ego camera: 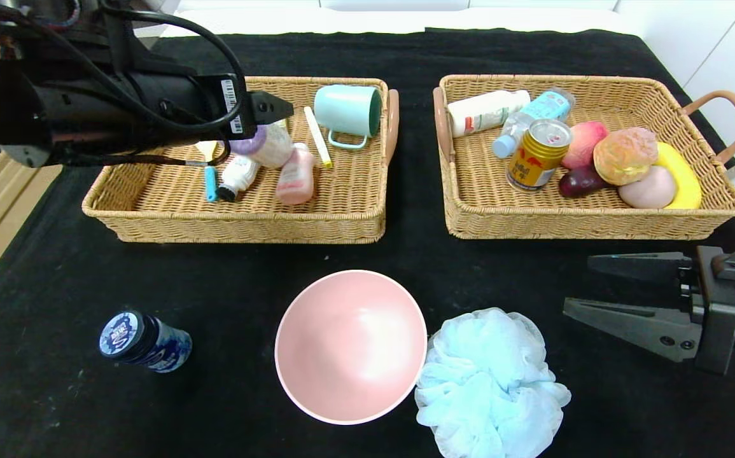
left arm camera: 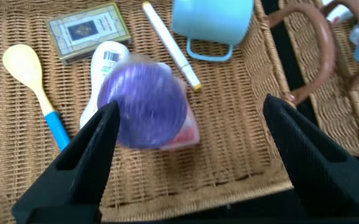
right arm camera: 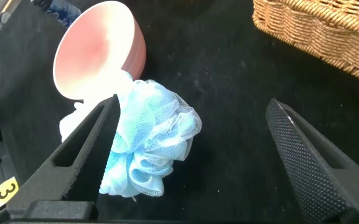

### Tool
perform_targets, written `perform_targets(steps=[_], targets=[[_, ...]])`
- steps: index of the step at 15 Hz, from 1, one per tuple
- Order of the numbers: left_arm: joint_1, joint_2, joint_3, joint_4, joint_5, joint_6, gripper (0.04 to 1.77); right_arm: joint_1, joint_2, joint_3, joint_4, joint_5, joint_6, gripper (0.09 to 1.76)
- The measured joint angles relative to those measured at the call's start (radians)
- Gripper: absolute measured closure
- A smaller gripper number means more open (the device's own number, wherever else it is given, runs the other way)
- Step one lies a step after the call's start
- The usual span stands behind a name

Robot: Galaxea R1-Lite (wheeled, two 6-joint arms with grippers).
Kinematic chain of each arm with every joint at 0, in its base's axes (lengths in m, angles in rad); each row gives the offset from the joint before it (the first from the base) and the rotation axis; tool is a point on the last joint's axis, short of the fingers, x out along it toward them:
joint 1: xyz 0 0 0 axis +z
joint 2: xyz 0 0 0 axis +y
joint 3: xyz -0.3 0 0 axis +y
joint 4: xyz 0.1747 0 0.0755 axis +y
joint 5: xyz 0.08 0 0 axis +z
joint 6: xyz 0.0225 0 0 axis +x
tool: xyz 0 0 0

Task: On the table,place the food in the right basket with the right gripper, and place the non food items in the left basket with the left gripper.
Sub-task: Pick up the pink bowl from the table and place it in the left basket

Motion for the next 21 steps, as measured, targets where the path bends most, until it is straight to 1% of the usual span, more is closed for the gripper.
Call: perform_targets(steps=[5,7,10,12,14,17,21], targets=[[-0.054,-0.097,0.121,0.012,0.002,0.001,0.12,0.009,0.0,0.003,0.001,-0.002,0.0,0.14],[-0.096,-0.125,0.171,0.019,0.005,0.001,0.12,0.014,0.0,0.005,0.001,-0.003,0.0,0.14],[-0.18,-0.166,0.234,0.112,0.026,0.003,0.11,0.015,0.0,0.006,0.0,-0.003,0.0,0.14],[-0.218,-0.189,0.253,0.173,0.03,0.001,0.11,0.015,-0.001,0.006,0.001,-0.003,0.0,0.14],[-0.243,-0.205,0.266,0.219,0.031,0.0,0.11,0.014,-0.003,0.006,0.001,-0.003,0.0,0.14],[-0.274,-0.22,0.306,0.255,0.032,0.0,0.11,0.014,-0.011,0.006,0.001,-0.003,0.0,0.14],[-0.3,-0.219,0.335,0.342,0.032,0.002,0.1,0.014,-0.021,0.006,0.0,-0.003,0.0,0.14]])
